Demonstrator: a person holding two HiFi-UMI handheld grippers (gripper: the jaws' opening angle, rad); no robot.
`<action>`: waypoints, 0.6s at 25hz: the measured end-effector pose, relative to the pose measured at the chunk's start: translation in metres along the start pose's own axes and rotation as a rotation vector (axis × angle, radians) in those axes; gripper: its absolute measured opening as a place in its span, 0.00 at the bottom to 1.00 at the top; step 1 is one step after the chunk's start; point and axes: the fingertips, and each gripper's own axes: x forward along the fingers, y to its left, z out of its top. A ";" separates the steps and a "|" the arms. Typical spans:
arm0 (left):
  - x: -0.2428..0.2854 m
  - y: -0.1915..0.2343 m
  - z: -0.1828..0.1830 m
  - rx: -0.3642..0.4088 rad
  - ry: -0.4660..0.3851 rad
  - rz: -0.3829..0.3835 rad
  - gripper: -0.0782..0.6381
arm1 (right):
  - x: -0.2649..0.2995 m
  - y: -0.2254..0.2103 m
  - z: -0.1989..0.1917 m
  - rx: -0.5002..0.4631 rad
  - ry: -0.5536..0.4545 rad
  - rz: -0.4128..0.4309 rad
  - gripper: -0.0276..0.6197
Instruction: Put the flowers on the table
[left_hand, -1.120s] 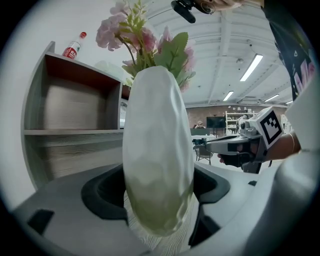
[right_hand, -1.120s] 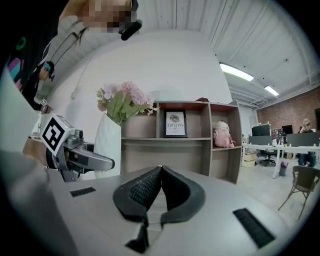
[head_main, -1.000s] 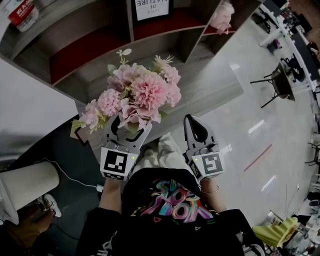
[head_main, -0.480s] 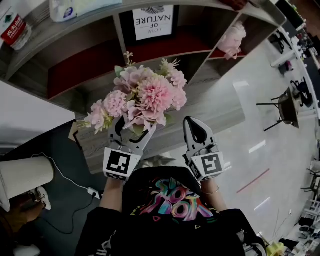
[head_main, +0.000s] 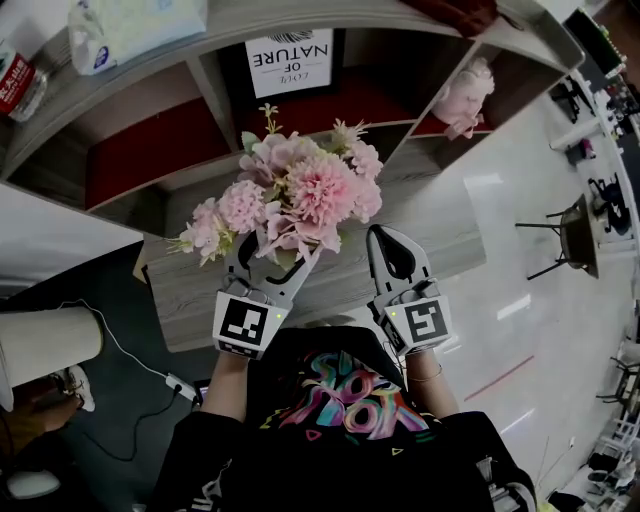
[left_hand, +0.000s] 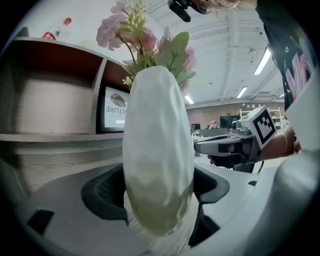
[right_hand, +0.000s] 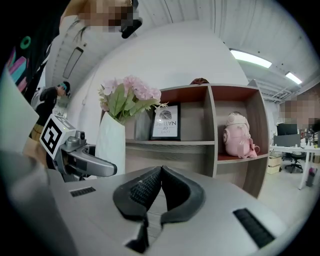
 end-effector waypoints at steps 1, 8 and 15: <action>-0.001 0.001 -0.002 -0.002 -0.003 -0.005 0.62 | 0.001 0.002 -0.001 -0.001 0.002 -0.002 0.07; 0.001 0.003 -0.002 0.017 0.010 -0.025 0.62 | 0.004 0.004 -0.005 0.016 0.020 -0.021 0.07; 0.008 0.004 -0.014 0.012 0.015 -0.050 0.62 | 0.006 0.004 -0.013 0.035 0.032 -0.038 0.07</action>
